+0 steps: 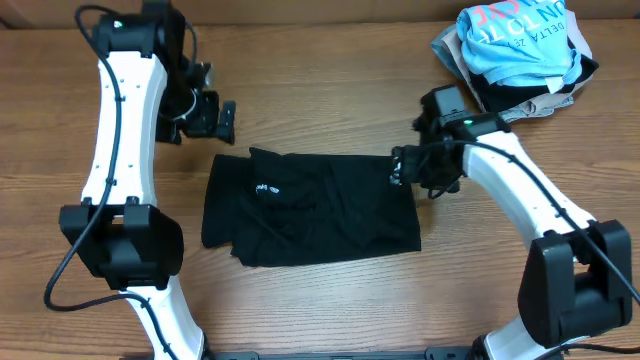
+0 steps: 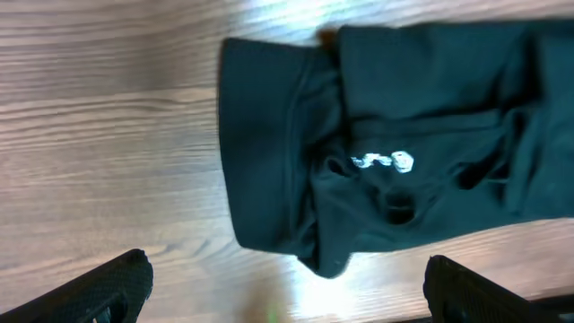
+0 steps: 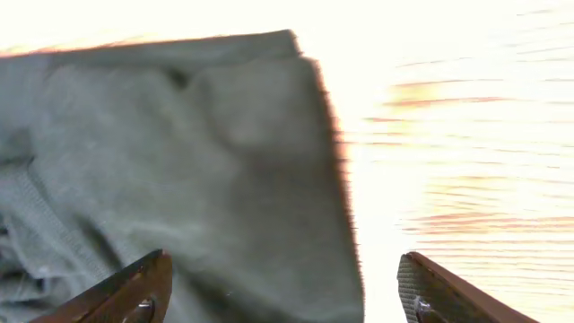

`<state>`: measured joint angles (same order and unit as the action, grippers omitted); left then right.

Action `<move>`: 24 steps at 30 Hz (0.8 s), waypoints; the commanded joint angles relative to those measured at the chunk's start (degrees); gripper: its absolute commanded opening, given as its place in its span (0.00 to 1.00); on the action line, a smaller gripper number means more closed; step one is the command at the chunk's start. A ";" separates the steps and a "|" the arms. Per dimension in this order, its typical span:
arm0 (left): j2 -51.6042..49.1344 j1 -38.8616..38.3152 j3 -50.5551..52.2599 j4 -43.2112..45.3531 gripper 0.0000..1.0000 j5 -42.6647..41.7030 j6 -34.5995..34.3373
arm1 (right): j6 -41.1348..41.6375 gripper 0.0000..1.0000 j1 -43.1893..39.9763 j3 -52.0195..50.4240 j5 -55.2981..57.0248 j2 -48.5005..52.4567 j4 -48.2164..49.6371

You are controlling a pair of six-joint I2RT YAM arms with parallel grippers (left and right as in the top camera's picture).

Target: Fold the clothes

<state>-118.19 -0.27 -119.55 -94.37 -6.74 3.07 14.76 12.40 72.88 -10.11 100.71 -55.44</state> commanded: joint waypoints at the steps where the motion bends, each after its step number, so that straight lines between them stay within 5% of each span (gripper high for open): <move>1: 0.00 0.22 5.86 3.45 1.00 0.92 6.47 | -1.97 0.85 -1.14 -0.07 0.28 -1.68 0.35; 24: 0.00 0.35 39.01 37.79 0.95 -6.86 16.65 | -2.71 0.91 -1.55 -0.07 2.16 -1.68 -0.55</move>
<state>-118.04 -0.27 -82.00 -58.02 -10.90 17.21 12.16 10.92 72.82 -8.56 100.71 -55.88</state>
